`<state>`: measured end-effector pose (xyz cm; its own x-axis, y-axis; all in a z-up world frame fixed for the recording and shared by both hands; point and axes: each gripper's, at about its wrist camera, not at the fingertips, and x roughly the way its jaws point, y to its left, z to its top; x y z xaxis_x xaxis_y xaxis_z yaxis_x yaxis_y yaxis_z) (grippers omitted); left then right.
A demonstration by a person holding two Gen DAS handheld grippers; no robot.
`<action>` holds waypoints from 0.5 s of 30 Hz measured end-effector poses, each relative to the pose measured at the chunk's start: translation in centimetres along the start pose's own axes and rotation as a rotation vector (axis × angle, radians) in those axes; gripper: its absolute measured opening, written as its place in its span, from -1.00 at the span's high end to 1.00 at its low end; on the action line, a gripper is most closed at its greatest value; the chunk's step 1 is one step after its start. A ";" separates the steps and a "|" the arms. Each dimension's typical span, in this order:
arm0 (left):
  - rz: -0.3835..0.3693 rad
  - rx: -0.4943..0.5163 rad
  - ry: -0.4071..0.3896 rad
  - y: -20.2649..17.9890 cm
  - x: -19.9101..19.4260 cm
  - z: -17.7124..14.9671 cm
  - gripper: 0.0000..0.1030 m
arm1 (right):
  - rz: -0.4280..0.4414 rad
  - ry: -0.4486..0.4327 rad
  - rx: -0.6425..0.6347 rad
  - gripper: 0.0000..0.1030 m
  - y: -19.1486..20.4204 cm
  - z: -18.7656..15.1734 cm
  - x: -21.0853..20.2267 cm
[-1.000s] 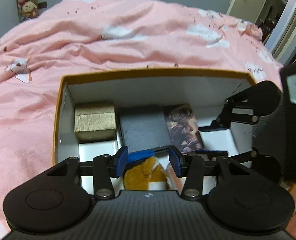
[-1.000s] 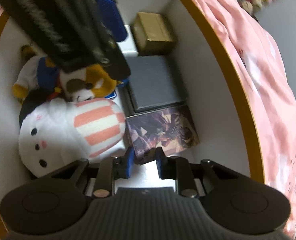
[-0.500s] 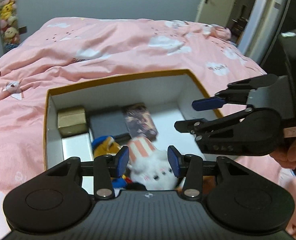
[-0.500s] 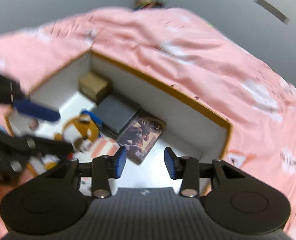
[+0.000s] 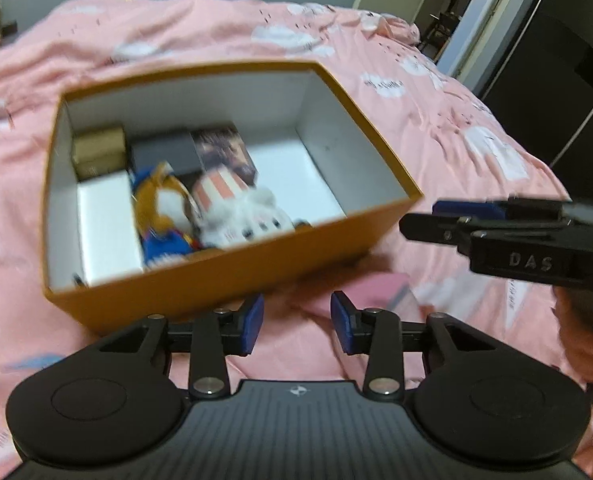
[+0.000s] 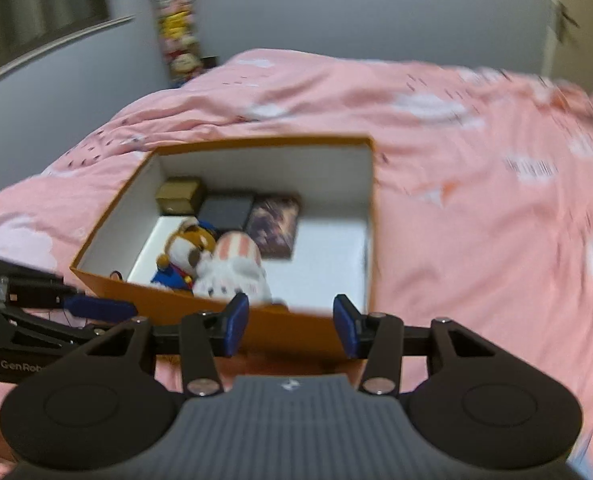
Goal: Organize objects
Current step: 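Withdraw both open tools up out of the orange box, then move the right tool to the yellow tape measure while the left tool approaches the red heart keychain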
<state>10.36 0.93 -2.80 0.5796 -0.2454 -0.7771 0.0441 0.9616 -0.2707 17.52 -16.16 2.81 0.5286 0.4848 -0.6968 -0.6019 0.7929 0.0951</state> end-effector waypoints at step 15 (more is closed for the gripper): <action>-0.033 0.034 0.075 -1.5 2.0 -3.2 0.16 | -0.152 0.128 0.273 0.06 -0.8 -8.1 0.7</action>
<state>8.84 -1.34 -5.75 0.5149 -0.2843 -0.8087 0.0904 0.9561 -0.2786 13.55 -19.44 -3.53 0.5102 0.3173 -0.7994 -0.3302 0.9305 0.1586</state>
